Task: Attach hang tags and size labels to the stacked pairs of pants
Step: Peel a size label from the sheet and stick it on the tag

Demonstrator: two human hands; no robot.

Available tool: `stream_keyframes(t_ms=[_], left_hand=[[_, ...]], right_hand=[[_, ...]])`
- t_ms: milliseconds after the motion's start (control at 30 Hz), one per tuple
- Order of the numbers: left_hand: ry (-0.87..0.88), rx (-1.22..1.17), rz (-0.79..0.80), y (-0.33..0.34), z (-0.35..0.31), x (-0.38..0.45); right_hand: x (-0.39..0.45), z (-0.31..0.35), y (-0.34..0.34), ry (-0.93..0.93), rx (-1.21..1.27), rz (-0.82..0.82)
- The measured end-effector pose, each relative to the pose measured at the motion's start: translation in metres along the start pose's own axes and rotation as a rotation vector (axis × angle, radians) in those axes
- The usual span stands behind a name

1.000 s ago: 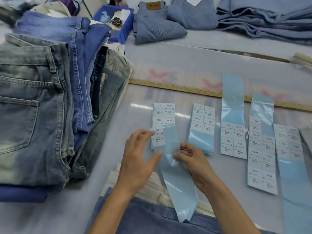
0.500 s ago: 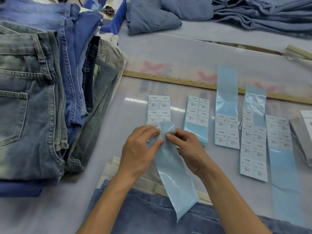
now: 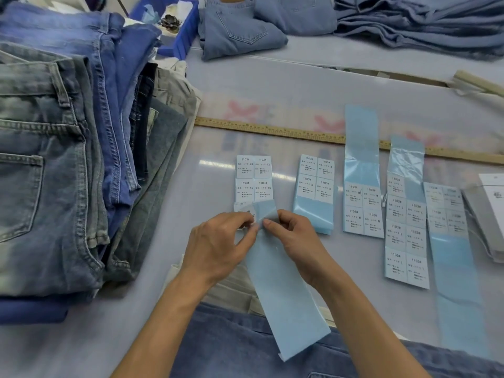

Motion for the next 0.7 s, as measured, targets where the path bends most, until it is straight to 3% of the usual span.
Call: stream_keyframes(t_ms=[167,433,600,700], left_hand=[[0.025,0.0,0.016,-0.004,0.0,0.0],[-0.196,-0.304,0.022,-0.008,0.016,-0.001],[-0.464,-0.574,-0.297,-0.03,0.048,0.009],[-0.51,-0.524,-0.514,-0.055,0.063,0.014]], right_hand=[[-0.002,0.002,0.001,-0.01,-0.003,-0.005],[-0.002,0.0,0.004,-0.007,-0.039,-0.025],[-0.001,-0.005,0.002,0.034,0.048,-0.091],[0.004,-0.007,0.004,0.098,0.158,-0.151]])
Point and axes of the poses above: each hand's wrist, its own x-axis towards the middle knuckle, its own y-axis out of the palm, z = x × y, the point moved 1 cm from there along x, towards the middle knuckle, and after that the axes turned 13 degrees about y, right-handed, at the moved point
